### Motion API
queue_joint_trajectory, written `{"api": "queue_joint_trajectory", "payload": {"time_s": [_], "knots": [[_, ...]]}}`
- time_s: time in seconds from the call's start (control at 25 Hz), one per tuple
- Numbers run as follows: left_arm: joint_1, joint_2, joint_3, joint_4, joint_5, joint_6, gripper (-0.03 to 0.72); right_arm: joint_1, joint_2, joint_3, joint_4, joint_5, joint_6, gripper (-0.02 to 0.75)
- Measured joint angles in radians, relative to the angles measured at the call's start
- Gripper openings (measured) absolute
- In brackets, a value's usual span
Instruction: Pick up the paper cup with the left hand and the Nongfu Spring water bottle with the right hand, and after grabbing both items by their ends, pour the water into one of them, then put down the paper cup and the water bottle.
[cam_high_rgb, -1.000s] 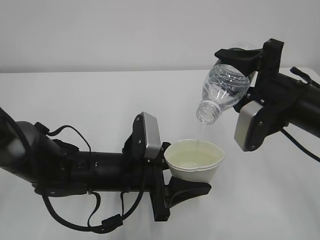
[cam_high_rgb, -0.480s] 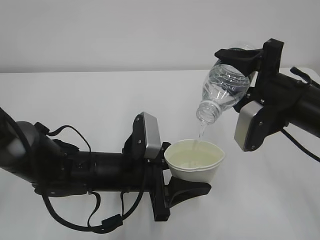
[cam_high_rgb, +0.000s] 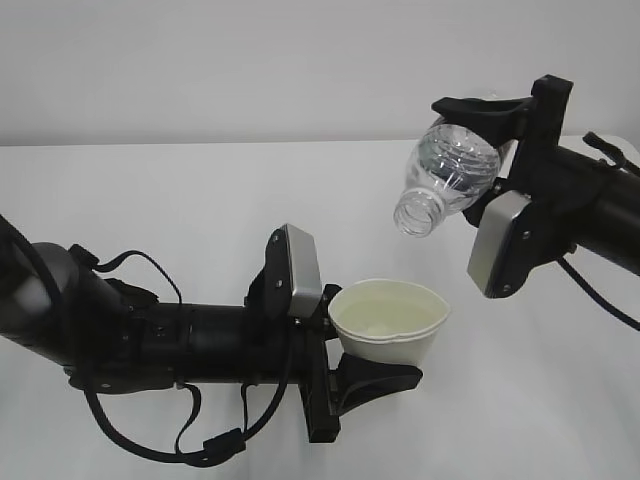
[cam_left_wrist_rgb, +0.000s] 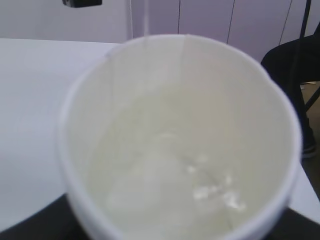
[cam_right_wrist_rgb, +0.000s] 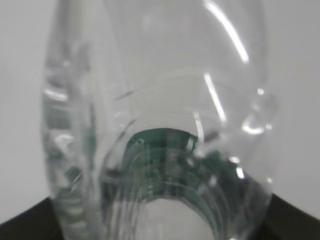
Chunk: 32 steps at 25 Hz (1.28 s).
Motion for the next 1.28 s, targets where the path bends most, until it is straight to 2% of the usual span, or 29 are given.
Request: {"api": "queue_joint_trajectory", "payload": {"time_s": [0.6,0.84,1.28], "knots": [[0.0,0.0,0.0,0.0,0.002,0.0,0.429,0.0,0.0,0.019,0.006,0.0,0.295,0.475],[0.0,0.0,0.0,-0.002,0.002,0.0,0.429,0.0,0.0,0.029,0.053,0.0,0.506,0.475],[0.0,0.0,0.0,-0.002,0.002,0.0,0.429,0.0,0.0,0.059,0.157,0.0,0.747,0.475]]}}
